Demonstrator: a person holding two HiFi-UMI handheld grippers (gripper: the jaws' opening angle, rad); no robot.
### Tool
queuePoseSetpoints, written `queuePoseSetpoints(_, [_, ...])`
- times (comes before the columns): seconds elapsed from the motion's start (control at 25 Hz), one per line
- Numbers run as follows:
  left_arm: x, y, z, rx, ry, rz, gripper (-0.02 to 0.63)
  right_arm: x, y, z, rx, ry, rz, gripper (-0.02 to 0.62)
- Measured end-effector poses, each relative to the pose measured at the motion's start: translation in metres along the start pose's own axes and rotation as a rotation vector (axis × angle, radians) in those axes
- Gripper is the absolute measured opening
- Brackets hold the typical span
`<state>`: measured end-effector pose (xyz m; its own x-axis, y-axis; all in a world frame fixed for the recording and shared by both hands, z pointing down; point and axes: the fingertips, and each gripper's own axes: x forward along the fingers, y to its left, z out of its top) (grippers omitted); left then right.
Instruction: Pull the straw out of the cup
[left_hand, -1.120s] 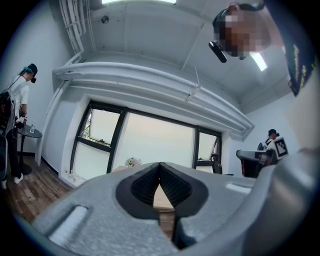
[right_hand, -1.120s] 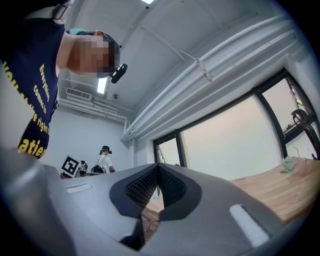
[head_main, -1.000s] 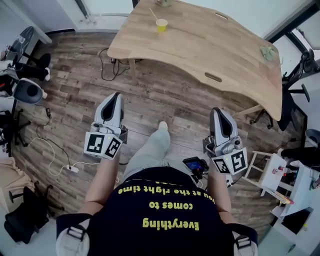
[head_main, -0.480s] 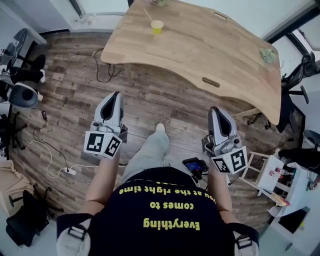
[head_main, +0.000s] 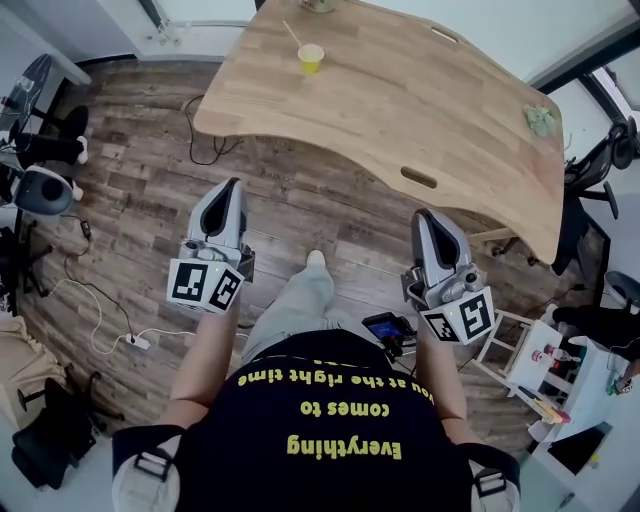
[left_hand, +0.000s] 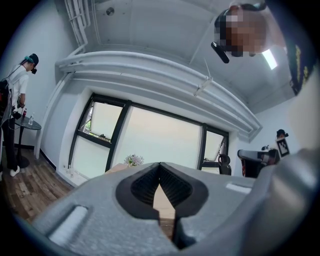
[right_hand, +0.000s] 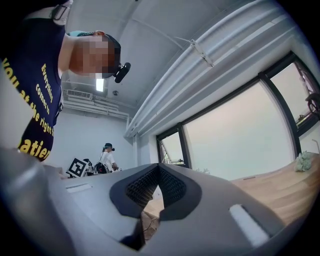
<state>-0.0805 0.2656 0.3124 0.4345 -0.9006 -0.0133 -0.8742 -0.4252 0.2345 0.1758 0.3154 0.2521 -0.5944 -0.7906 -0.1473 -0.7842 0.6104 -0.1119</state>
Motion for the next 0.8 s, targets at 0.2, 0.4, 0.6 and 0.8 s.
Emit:
queuePoseSetpoints(0.2, [0.022,0.007,-0.001,0.003,0.005,0.014,0.0,0.015,-0.019,-0.002,0.005,0.005,0.014,0.006])
queuePoseSetpoints(0.4, [0.049,0.017,0.002,0.011,-0.001,0.031,0.0,0.031,-0.043,-0.004,0.009,0.006,0.016,0.006])
queuePoseSetpoints(0.6, [0.069,0.027,0.007,0.017,-0.009,0.05,0.0,0.047,-0.063,0.003,0.027,-0.026,0.016,0.006])
queuePoseSetpoints(0.8, [0.077,0.032,0.011,0.027,-0.012,0.059,0.0,0.058,-0.077,0.007,0.034,-0.049,0.012,0.006])
